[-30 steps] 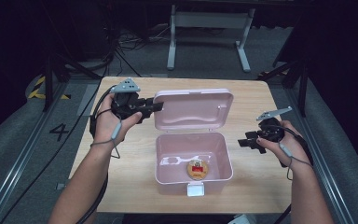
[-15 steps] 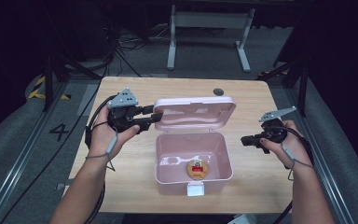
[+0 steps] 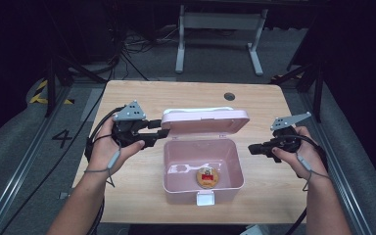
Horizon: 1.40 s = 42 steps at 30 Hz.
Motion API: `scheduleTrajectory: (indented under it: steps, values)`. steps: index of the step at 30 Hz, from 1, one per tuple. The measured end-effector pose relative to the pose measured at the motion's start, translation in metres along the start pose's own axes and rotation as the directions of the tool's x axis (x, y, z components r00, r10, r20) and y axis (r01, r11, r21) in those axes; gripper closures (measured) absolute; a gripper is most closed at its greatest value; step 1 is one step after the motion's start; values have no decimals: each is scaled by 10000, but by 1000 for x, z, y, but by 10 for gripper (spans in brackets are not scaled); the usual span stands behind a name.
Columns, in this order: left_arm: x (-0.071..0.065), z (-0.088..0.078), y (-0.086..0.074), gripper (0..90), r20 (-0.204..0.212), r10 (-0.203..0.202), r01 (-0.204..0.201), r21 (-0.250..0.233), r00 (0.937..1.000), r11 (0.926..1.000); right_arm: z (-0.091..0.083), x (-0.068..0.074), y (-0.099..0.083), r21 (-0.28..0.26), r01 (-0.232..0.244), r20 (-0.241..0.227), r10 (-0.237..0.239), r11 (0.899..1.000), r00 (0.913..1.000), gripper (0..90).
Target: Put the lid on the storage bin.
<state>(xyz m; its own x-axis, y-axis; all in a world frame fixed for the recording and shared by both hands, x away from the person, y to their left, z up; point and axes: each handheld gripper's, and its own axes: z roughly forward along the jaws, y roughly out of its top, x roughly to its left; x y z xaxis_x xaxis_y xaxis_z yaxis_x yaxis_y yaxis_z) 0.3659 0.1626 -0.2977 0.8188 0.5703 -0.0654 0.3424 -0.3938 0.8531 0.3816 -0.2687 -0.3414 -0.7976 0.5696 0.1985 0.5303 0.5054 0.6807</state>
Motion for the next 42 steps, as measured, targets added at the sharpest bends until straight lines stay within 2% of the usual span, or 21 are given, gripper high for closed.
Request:
scheduleTrajectory:
  steps: [4, 9, 13, 18, 21, 23, 24, 25, 27, 28, 29, 30, 36, 38, 40, 41, 42]
  values:
    - [-4, 0, -1, 601, 213, 30, -36, 288, 9998, 9996, 1, 5, 1, 88, 253, -180, -251, 9996, 9995, 877]
    - [-8, -2, -1, 592, 352, 204, -225, 577, 9992, 9981, 2, 11, 5, -222, 523, -457, -533, 9984, 9975, 885]
    - [-9, -3, -3, 564, 637, 94, -141, 746, 9979, 9971, 1, 14, 6, -465, 745, -514, -768, 9961, 9957, 892]
    - [-11, -3, -4, 513, 730, 169, -232, 862, 9972, 9960, -1, 15, 8, -729, 782, -592, -826, 9943, 9948, 892]
    - [-12, -3, -8, 457, 872, 14, -139, 1435, 9962, 9895, 0, 18, 9, -897, 872, -700, -936, 9921, 9931, 891]
    - [-12, 0, -12, 444, 916, 151, -309, 1742, 9957, 9842, 1, 19, 10, -1043, 938, -762, -1020, 9901, 9919, 892]
    - [-12, 1, -13, 435, 1034, 114, -313, 1926, 9946, 9808, 1, 19, 10, -1128, 926, -818, -1021, 9893, 9914, 895]
    - [-12, 2, -15, 430, 1129, 202, -452, 2234, 9934, 9737, 1, 19, 10, -1186, 921, -846, -1024, 9887, 9911, 896]
    - [-12, 5, -17, 425, 1263, 296, -607, 2499, 9916, 9664, 0, 19, 10, -1305, 937, -890, -1058, 9870, 9904, 898]
    - [-12, 5, -17, 418, 1263, 296, -607, 2499, 9916, 9664, 0, 19, 10, -1305, 937, -890, -1058, 9870, 9904, 898]
    - [-12, 7, -18, 418, 1374, 171, -537, 2667, 9904, 9623, 0, 20, 10, -1271, 947, -890, -1064, 9874, 9903, 898]
    - [-12, 7, -19, 407, 1364, 238, -612, 2772, 9904, 9589, 0, 20, 10, -1260, 963, -888, -1079, 9873, 9902, 898]
    - [-7, 3, -22, 391, 1414, 224, -646, 3012, 9897, 9514, 0, 20, 11, -1273, 1016, -859, -1130, 9866, 9899, 898]
    - [-3, 1, -24, 391, 1373, 132, -548, 3042, 9904, 9510, 0, 21, 11, -1274, 1041, -851, -1154, 9864, 9897, 898]
    - [1, -1, -27, 391, 1212, -80, -304, 3116, 9926, 9497, -1, 21, 11, -1272, 1067, -862, -1181, 9861, 9893, 898]
    - [3, -2, -27, 384, 1039, -294, -45, 3116, 9942, 9502, -1, 21, 11, -1261, 1074, -881, -1189, 9862, 9890, 898]
    - [3, -2, -27, 379, 1039, -294, -45, 3116, 9942, 9502, -1, 21, 11, -1261, 1074, -881, -1189, 9862, 9890, 898]
